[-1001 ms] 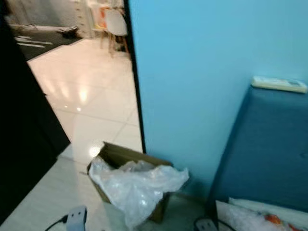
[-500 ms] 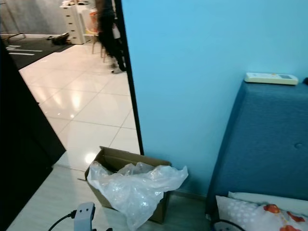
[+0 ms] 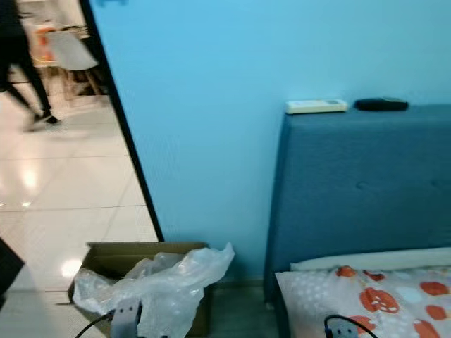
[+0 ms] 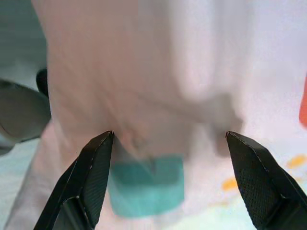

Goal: Clean up the room

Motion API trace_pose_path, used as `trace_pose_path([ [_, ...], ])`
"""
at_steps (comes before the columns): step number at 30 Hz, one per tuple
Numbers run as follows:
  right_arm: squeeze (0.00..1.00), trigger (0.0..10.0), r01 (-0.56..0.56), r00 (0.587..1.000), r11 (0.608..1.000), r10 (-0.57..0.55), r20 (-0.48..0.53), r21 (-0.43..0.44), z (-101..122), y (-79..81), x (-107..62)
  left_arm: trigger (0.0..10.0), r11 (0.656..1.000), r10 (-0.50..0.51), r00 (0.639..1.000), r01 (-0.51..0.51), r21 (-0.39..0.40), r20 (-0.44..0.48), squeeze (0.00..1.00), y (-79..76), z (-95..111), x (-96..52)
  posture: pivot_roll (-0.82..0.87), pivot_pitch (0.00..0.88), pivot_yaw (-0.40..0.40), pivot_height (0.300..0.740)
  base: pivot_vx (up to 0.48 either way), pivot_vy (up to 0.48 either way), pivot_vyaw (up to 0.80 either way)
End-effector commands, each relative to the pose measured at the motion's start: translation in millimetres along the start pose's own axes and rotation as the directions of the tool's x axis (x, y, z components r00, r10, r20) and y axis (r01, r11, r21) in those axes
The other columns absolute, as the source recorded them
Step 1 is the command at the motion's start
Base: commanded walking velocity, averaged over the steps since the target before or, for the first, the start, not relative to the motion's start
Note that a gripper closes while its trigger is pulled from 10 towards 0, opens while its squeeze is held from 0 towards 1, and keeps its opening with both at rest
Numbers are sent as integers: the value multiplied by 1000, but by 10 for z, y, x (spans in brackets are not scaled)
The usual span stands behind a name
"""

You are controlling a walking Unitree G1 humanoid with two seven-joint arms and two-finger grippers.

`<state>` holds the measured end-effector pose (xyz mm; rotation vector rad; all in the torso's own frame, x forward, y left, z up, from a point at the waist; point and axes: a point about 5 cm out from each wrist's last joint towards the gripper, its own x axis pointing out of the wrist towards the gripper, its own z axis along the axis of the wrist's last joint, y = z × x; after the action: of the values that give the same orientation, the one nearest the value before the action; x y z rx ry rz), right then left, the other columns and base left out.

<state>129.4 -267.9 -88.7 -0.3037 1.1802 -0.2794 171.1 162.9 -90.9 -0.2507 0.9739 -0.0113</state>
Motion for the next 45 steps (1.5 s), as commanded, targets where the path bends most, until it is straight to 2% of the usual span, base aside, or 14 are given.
trace_pose_path([
  [1,0,10000,-18,1000,1000,18,-2,-11,19,45,-2,10000,1000,14,1000,-14,-11,-23,0,13,-52,-8,-115,0,-15,724,0,0,-788],
  [10,0,10000,-32,999,999,31,-12,-14,-3,61,-4,10000,999,38,998,-39,-18,-48,0,50,-101,-20,-115,0,-16,724,0,0,-788],
  [18,0,10000,-69,998,997,69,-11,-20,4,130,-9,10000,998,50,997,-51,-24,-57,0,66,-113,-24,-111,0,-15,724,-447,0,-59],
  [32,0,10000,-89,995,996,89,-39,-12,-36,180,-16,10000,998,62,997,-63,-11,-53,0,110,-104,-34,-111,0,-8,724,0,0,-787],
  [39,0,10000,-80,997,997,79,-25,-12,-41,186,-19,10000,998,58,997,-56,27,-58,0,112,-114,-36,-112,0,-5,724,0,0,-290],
  [45,0,10000,-118,993,993,118,-1,-9,-18,249,-26,10000,994,89,995,-86,64,-52,0,167,-100,-47,-104,0,-4,724,0,0,0],
])
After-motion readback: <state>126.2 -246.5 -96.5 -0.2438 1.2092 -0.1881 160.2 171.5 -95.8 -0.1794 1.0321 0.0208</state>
